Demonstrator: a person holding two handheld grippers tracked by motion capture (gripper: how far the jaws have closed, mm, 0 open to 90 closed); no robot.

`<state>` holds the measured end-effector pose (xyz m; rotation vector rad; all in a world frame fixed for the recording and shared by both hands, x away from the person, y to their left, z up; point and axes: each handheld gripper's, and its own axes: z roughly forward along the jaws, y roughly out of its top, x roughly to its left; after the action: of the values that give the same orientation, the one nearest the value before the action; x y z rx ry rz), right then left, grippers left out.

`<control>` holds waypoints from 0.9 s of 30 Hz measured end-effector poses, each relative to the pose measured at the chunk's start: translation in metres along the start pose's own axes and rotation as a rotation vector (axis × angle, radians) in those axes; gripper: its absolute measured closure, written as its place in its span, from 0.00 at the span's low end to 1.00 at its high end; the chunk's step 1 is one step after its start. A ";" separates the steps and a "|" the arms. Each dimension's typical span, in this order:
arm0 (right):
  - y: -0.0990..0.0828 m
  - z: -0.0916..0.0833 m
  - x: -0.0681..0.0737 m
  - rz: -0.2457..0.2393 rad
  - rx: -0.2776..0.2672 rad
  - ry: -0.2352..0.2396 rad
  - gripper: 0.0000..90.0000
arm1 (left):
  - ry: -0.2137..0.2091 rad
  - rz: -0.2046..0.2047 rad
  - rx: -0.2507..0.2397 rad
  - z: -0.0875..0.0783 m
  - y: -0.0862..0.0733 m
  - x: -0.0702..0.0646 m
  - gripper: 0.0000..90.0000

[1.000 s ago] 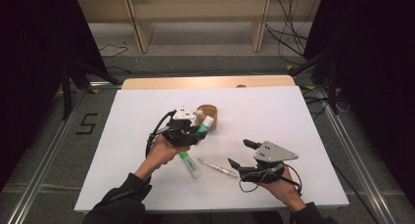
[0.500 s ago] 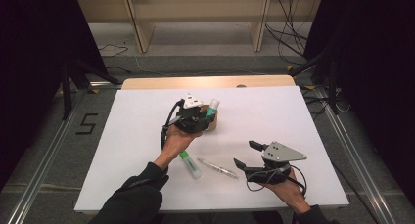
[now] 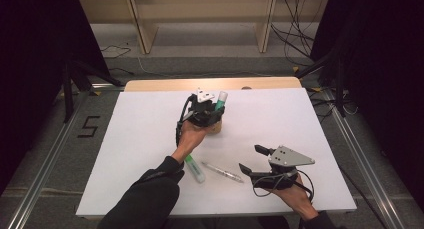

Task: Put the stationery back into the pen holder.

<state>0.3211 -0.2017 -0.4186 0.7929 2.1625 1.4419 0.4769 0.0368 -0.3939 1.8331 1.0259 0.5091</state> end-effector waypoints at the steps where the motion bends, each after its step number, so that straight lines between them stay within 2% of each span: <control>1: 0.000 0.000 0.000 0.000 0.000 0.001 0.26 | 0.003 -0.002 -0.003 0.003 0.000 0.000 0.72; 3: 0.000 0.000 0.000 -0.003 -0.001 0.002 0.27 | 0.019 -0.015 -0.005 0.010 0.000 0.002 0.72; 10: -0.001 0.000 0.000 -0.004 0.003 0.009 0.27 | 0.048 -0.026 -0.003 0.019 -0.002 0.005 0.72; 13: -0.001 0.000 0.001 -0.003 0.000 0.013 0.27 | 0.074 -0.035 -0.002 0.024 -0.002 0.007 0.72; 14: -0.001 0.000 0.001 -0.001 -0.002 0.014 0.27 | 0.074 -0.035 -0.002 0.024 -0.002 0.007 0.72; 15: -0.001 0.000 0.001 -0.002 -0.002 0.015 0.27 | 0.096 -0.029 -0.004 0.026 -0.003 0.007 0.72; 27: -0.001 0.001 0.001 -0.004 -0.003 0.024 0.28 | 0.132 -0.013 0.002 0.037 -0.005 0.002 0.72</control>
<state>0.3206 -0.2007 -0.4199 0.7734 2.1785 1.4595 0.5016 0.0196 -0.4159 1.8127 1.1260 0.6284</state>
